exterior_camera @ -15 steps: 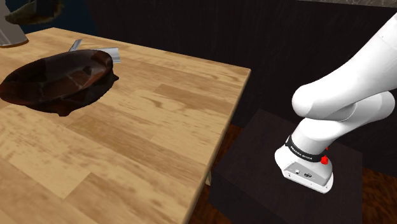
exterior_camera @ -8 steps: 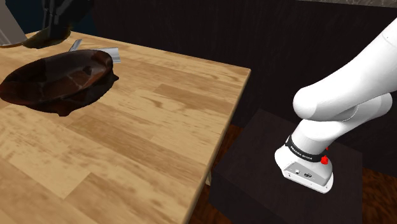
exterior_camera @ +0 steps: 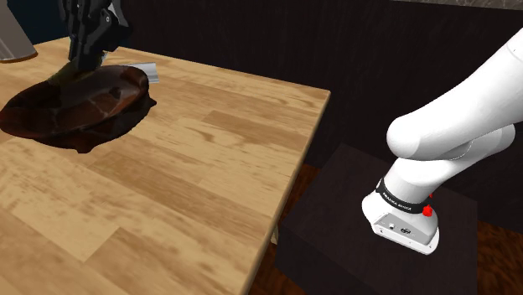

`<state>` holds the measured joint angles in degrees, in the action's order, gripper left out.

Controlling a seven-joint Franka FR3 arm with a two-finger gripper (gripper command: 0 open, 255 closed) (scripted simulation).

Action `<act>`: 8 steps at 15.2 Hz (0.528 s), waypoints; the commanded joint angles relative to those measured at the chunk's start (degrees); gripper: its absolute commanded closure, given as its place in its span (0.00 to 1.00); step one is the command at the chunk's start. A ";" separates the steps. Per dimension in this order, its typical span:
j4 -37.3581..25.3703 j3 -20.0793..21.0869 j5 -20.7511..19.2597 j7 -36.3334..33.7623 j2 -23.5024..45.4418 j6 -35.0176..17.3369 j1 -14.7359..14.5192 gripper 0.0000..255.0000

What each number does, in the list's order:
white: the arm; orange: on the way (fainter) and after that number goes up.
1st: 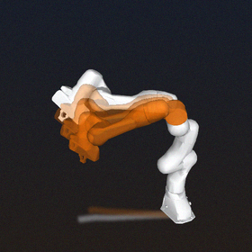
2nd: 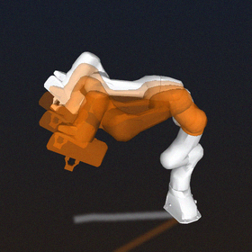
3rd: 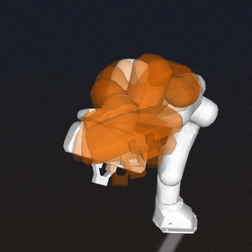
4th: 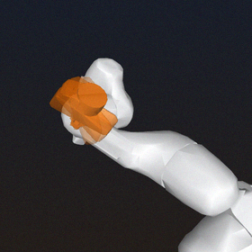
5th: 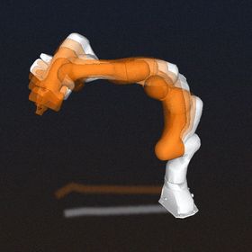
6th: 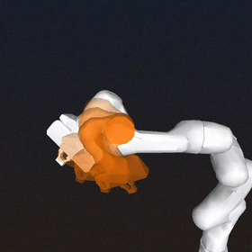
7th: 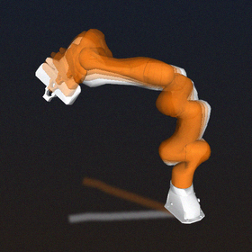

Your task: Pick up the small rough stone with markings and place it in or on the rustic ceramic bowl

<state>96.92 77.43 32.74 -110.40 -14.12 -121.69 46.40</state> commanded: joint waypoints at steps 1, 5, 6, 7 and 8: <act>0.05 -0.04 0.03 0.03 -0.02 -0.04 -0.04 1.00; 0.04 -0.03 0.02 0.02 -0.01 -0.03 -0.03 0.00; 0.04 -0.03 0.02 0.02 -0.01 -0.03 -0.03 0.00; 0.04 -0.03 0.02 0.02 -0.01 -0.03 -0.03 0.00; 0.04 -0.03 0.02 0.02 -0.01 -0.03 -0.03 0.00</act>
<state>96.96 77.39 32.76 -110.37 -14.14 -121.72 46.37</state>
